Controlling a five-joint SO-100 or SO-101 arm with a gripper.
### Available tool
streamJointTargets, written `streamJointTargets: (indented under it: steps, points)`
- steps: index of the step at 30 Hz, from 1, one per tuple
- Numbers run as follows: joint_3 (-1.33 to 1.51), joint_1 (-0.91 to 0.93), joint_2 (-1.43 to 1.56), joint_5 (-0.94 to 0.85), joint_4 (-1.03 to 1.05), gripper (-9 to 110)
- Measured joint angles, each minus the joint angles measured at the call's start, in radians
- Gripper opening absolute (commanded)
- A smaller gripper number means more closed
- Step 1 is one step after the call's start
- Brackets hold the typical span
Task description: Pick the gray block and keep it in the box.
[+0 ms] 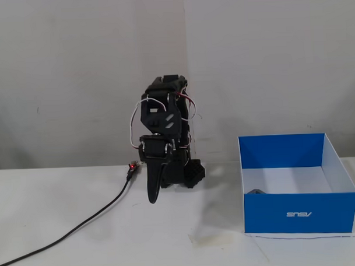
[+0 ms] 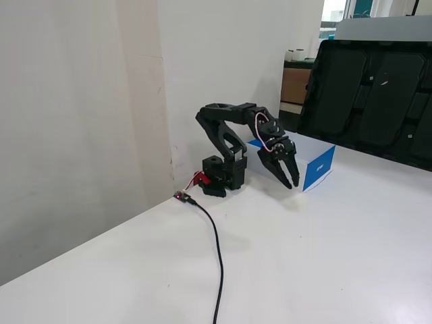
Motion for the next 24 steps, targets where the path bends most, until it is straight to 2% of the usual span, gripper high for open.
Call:
streamJointTargets:
  steps: [14, 24]
  points:
    - [0.288, -0.002, 0.327, 0.054, -0.075, 0]
    - [0.506, -0.002, 0.653, 0.063, -0.032, 0]
